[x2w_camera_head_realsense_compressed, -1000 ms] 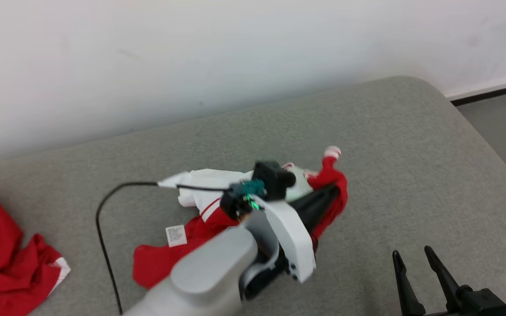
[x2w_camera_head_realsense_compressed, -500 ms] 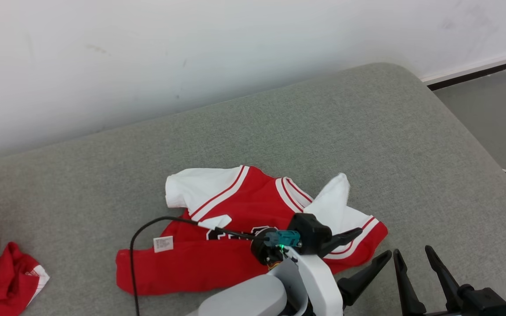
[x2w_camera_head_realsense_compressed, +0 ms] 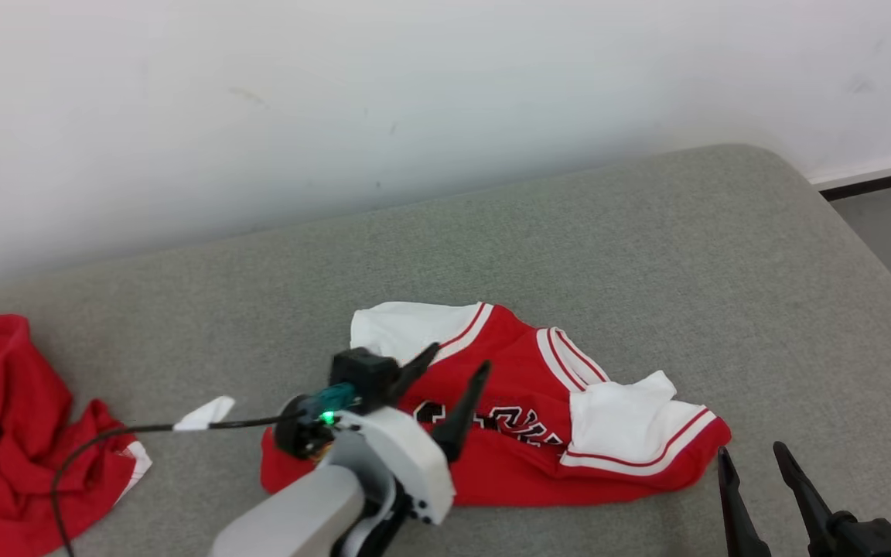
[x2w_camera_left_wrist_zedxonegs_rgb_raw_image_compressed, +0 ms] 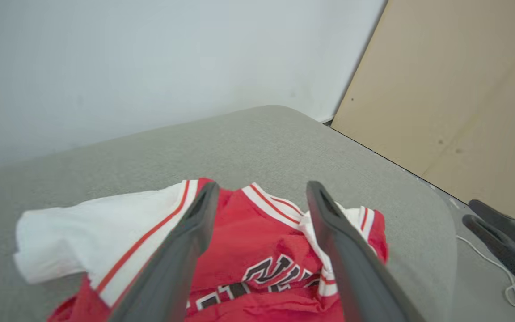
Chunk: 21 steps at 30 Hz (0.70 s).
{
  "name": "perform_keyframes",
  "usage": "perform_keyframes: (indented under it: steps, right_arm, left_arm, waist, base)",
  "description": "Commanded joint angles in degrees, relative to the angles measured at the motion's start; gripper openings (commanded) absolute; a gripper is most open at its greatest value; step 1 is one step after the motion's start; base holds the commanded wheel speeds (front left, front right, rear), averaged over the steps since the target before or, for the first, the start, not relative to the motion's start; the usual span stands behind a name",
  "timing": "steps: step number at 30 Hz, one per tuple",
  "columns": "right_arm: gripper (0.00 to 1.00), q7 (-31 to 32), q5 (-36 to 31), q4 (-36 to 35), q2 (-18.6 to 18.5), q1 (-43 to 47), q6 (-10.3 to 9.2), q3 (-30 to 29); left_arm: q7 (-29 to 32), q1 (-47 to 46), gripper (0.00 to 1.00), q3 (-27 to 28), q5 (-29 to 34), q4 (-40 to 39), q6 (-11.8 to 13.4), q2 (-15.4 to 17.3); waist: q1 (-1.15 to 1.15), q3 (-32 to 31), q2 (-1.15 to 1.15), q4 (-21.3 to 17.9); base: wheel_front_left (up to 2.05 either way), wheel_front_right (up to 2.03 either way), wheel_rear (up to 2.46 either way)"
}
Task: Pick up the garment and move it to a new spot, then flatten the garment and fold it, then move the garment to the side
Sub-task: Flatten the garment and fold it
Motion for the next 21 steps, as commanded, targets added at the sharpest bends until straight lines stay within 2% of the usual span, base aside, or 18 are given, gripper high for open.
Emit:
perform_keyframes:
  steps: [1,5,10,16,21]
  right_arm:
    - [1.0,0.04,-0.66,-0.16,-0.09,0.55,-0.11,-0.09]
    - [1.0,0.04,-1.04,-0.58,-0.1,0.59,-0.11,-0.41]
    - [1.0,0.04,-1.25,-0.65,-0.32,0.17,-0.1,0.01]
    - [1.0,0.04,-0.89,-0.48,-0.55,-0.72,-0.1,0.42]
    - [1.0,0.04,-0.63,-0.36,-0.84,-0.99,-0.1,0.74]
  left_arm:
    - [-0.35,1.65,1.0,0.79,0.44,-0.23,0.61,1.35]
    - [-0.3,4.34,1.0,3.42,-0.81,-0.49,2.1,7.29]
    - [3.18,6.02,1.0,4.92,-3.58,1.13,1.58,12.9]
    - [8.81,6.91,1.0,6.61,-9.03,1.69,-1.28,15.44]
    - [12.9,7.65,1.0,7.82,-13.69,0.98,-4.08,16.33]
  waist:
    - [0.0,-0.51,0.0,0.9]
    - [0.0,-0.22,0.0,2.35]
    - [0.0,0.86,0.0,3.6]
    - [0.0,1.94,0.0,3.97]
    - [0.0,2.47,0.0,3.79]
  base:
    - [0.0,0.0,0.0]
    - [0.0,0.0,0.0]
    - [0.0,0.0,0.0]
    - [0.0,0.0,0.0]
    - [0.0,0.0,0.0]
